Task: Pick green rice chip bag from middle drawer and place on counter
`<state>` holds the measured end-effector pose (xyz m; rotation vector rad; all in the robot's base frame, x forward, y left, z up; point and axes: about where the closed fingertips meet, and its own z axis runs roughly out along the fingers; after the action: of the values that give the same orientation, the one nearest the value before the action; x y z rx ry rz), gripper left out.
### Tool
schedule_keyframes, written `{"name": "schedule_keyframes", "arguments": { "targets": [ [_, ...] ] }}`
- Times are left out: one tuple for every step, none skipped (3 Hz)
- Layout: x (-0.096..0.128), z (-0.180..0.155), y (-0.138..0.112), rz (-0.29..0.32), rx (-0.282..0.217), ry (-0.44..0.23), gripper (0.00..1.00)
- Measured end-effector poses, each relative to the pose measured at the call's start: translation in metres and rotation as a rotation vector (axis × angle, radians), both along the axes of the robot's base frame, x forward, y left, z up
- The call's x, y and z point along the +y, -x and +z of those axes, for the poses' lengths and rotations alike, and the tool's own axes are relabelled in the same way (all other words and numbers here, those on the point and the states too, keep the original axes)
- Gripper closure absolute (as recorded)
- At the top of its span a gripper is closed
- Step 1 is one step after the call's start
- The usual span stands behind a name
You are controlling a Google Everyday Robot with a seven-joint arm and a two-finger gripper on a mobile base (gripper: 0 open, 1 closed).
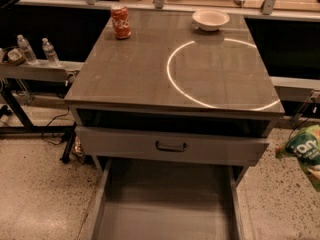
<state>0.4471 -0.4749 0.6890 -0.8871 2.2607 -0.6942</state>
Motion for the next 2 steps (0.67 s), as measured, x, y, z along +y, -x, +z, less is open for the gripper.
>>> {"name": "schedule_keyframes", "arguments": {
  "targets": [
    [0.007,0.063,-0.009,0.028,-0.151,-0.032,1.0],
    [0.009,0.079,-0.009,0.033,-0.187,-0.036,1.0]
  ]
}}
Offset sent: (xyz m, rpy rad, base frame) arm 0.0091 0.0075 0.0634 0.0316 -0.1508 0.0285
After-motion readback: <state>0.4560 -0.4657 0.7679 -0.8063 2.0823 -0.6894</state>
